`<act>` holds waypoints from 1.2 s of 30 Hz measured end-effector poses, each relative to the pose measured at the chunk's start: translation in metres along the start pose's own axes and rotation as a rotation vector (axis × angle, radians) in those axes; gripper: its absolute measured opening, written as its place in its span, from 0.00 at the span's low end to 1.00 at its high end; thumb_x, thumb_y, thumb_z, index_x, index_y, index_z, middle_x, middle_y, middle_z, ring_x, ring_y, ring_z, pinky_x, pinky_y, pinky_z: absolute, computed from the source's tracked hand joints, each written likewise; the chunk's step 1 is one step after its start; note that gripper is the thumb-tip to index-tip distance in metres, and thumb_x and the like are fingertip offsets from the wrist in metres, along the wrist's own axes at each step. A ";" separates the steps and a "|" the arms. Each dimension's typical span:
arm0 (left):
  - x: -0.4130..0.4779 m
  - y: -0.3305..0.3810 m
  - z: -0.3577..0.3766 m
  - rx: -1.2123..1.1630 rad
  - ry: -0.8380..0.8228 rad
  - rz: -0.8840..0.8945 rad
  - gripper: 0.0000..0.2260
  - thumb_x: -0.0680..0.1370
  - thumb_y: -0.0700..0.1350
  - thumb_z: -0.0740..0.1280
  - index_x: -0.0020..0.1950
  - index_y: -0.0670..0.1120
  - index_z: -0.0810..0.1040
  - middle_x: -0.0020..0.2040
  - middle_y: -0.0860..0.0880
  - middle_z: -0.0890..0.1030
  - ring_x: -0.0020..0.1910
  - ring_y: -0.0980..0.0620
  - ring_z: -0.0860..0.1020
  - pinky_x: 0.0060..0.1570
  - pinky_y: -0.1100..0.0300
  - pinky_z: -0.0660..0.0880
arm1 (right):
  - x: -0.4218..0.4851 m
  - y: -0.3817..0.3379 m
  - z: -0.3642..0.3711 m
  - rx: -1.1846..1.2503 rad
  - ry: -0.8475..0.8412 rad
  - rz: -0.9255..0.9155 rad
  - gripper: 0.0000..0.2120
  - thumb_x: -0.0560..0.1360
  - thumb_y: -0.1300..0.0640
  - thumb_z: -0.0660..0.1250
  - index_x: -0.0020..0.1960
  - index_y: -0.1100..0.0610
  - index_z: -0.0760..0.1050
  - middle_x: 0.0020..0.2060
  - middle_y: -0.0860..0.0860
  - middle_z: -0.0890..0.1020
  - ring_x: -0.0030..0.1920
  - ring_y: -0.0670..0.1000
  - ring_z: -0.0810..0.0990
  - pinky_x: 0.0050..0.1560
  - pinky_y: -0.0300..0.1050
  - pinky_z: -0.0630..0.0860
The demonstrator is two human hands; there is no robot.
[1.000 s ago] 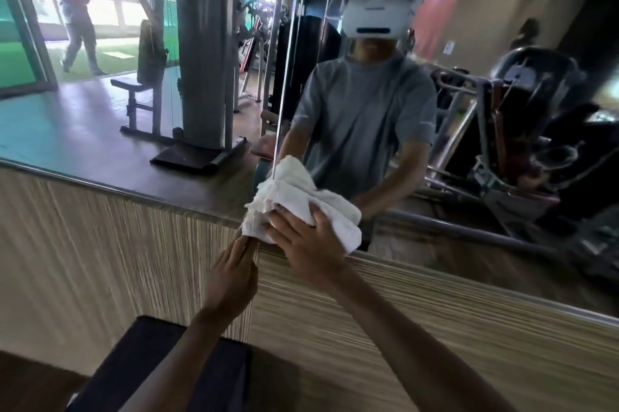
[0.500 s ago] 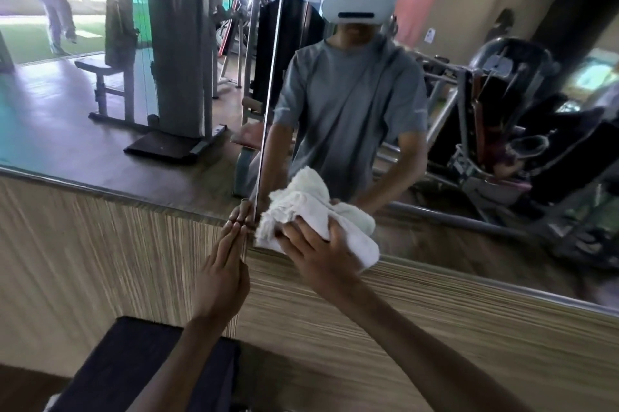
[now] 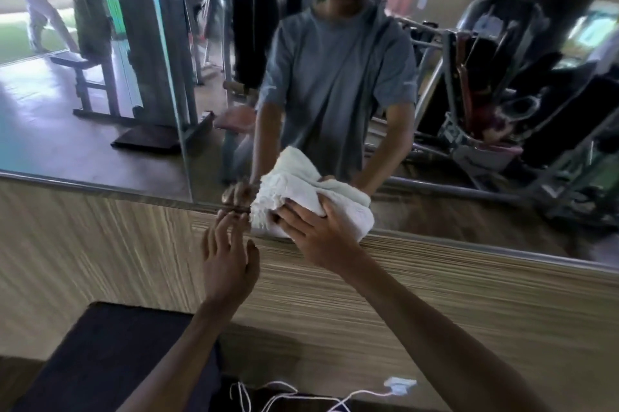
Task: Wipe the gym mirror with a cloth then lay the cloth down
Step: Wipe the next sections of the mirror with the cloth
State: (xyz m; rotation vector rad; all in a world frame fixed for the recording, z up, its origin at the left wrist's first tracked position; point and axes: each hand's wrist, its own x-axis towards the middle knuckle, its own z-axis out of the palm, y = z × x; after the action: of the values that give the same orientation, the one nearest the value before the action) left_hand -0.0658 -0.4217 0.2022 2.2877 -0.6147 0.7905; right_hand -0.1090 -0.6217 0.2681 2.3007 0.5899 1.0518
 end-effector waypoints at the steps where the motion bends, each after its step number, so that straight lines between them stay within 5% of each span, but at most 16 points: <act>1: -0.003 0.015 0.007 0.000 0.008 0.023 0.20 0.78 0.46 0.59 0.67 0.39 0.74 0.66 0.37 0.74 0.68 0.36 0.71 0.67 0.41 0.65 | -0.016 0.013 -0.002 0.001 0.007 0.001 0.16 0.81 0.55 0.59 0.66 0.49 0.78 0.70 0.48 0.75 0.71 0.51 0.69 0.68 0.59 0.60; 7: -0.011 0.133 0.066 -0.012 0.046 0.119 0.17 0.78 0.48 0.60 0.59 0.39 0.79 0.57 0.38 0.78 0.58 0.36 0.75 0.62 0.42 0.67 | -0.139 0.102 -0.033 -0.008 0.047 0.009 0.14 0.81 0.56 0.61 0.61 0.50 0.82 0.63 0.48 0.81 0.67 0.51 0.71 0.64 0.58 0.67; 15: -0.028 0.306 0.136 -0.117 -0.047 0.403 0.16 0.75 0.48 0.62 0.57 0.42 0.81 0.54 0.44 0.76 0.53 0.42 0.71 0.55 0.47 0.65 | -0.337 0.215 -0.064 -0.218 -0.008 0.156 0.16 0.78 0.49 0.61 0.65 0.47 0.74 0.64 0.48 0.73 0.63 0.53 0.71 0.61 0.65 0.68; 19: -0.030 0.383 0.165 -0.190 -0.140 0.557 0.15 0.74 0.47 0.64 0.55 0.42 0.83 0.51 0.45 0.80 0.51 0.43 0.74 0.52 0.49 0.66 | -0.412 0.254 -0.084 -0.276 0.004 0.471 0.18 0.70 0.49 0.68 0.59 0.50 0.73 0.64 0.51 0.74 0.60 0.57 0.72 0.60 0.65 0.70; 25: -0.032 0.453 0.193 -0.203 -0.290 0.763 0.15 0.73 0.47 0.64 0.56 0.44 0.82 0.55 0.46 0.80 0.52 0.44 0.78 0.52 0.50 0.68 | -0.471 0.287 -0.101 -0.246 -0.007 0.987 0.22 0.73 0.51 0.59 0.65 0.58 0.69 0.69 0.64 0.69 0.69 0.63 0.66 0.59 0.61 0.73; 31: -0.034 0.473 0.205 -0.116 -0.329 0.805 0.23 0.72 0.50 0.63 0.65 0.44 0.80 0.57 0.47 0.79 0.54 0.46 0.77 0.53 0.51 0.66 | -0.499 0.337 -0.126 0.047 0.369 1.689 0.30 0.77 0.54 0.54 0.76 0.66 0.62 0.75 0.67 0.62 0.76 0.65 0.61 0.74 0.51 0.55; 36: -0.040 0.471 0.210 -0.098 -0.264 0.772 0.25 0.71 0.49 0.65 0.67 0.44 0.79 0.55 0.47 0.79 0.53 0.47 0.75 0.50 0.51 0.66 | -0.465 0.350 -0.125 0.158 0.735 2.092 0.35 0.74 0.45 0.47 0.76 0.60 0.65 0.73 0.58 0.70 0.72 0.59 0.69 0.70 0.58 0.68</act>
State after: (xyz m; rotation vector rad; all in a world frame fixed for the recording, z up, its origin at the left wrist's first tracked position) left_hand -0.2959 -0.8834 0.2383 2.0598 -1.6733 0.7633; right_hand -0.4290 -1.1226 0.3023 1.8747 -2.0925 2.5772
